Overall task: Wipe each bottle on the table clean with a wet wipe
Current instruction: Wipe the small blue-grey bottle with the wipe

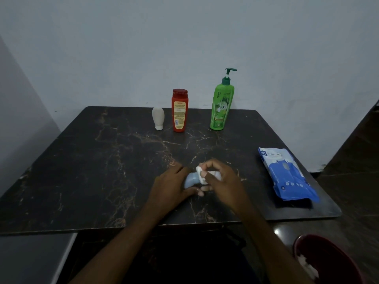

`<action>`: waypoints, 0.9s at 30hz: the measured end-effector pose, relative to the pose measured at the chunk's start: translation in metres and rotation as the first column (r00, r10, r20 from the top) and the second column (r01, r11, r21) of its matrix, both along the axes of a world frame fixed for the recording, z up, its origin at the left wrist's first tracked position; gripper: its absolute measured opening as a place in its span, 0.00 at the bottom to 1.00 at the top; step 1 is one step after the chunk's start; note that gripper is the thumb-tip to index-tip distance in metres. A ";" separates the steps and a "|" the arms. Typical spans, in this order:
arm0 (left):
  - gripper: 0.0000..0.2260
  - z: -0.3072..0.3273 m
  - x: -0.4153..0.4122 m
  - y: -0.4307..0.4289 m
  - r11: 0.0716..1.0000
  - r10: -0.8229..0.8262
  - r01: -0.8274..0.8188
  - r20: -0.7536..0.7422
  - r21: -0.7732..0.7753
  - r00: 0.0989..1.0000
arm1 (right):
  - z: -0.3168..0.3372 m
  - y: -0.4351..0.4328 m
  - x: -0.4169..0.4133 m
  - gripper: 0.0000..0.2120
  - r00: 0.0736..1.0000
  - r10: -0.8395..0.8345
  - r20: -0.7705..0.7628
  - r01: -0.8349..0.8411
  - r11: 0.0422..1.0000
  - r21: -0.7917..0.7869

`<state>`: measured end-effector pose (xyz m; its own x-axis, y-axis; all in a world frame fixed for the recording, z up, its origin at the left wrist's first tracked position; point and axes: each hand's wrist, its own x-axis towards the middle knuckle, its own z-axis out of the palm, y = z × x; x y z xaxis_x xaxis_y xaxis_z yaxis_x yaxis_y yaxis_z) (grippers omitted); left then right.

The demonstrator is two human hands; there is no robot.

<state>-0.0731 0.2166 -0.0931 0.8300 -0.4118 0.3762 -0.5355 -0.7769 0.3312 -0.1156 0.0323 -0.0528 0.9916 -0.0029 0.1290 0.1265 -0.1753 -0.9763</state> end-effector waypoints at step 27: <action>0.11 0.157 0.142 -0.053 0.988 -0.082 0.090 -0.065 0.128 0.995 | -0.038 -0.054 0.123 0.06 0.913 -0.404 -0.055 0.407 0.901 0.149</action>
